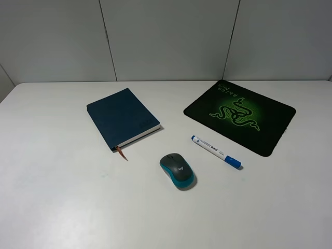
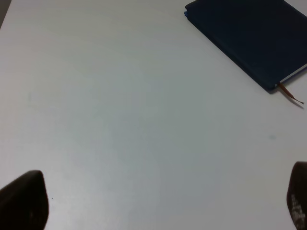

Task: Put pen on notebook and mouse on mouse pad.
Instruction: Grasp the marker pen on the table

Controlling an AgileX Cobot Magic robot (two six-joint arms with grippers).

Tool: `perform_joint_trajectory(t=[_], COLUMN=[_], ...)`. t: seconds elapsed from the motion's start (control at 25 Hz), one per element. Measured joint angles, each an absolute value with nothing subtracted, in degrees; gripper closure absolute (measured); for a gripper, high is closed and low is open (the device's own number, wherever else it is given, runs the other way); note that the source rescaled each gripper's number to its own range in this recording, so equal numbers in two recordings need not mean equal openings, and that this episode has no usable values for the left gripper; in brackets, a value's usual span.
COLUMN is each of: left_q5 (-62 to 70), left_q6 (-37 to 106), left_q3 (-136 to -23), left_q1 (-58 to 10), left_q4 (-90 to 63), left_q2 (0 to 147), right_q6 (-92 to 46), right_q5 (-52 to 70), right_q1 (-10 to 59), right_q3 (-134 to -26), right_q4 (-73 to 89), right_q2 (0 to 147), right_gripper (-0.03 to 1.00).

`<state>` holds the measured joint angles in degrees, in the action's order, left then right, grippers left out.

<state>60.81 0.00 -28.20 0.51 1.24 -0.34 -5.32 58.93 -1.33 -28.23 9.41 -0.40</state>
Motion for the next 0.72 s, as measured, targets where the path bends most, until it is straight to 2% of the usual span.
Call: perform_joint_trajectory(t=[0.48, 0.72], left_q5=[60.8, 60.8], left_q6=[0.0, 0.0], left_q3=[-28.2, -28.2], left_q1=[0.5, 0.5], left_q4=[1.2, 1.2], left_q2=[-0.3, -0.3], right_q6=[-5.3, -7.3], right_q5=[59.2, 61.0], right_q1=[-1.3, -1.3], right_q3=[-30.2, -36.2], right_q4=[10.9, 11.0], right_q2=[0.2, 10.7], right_gripper=[-0.03, -0.03])
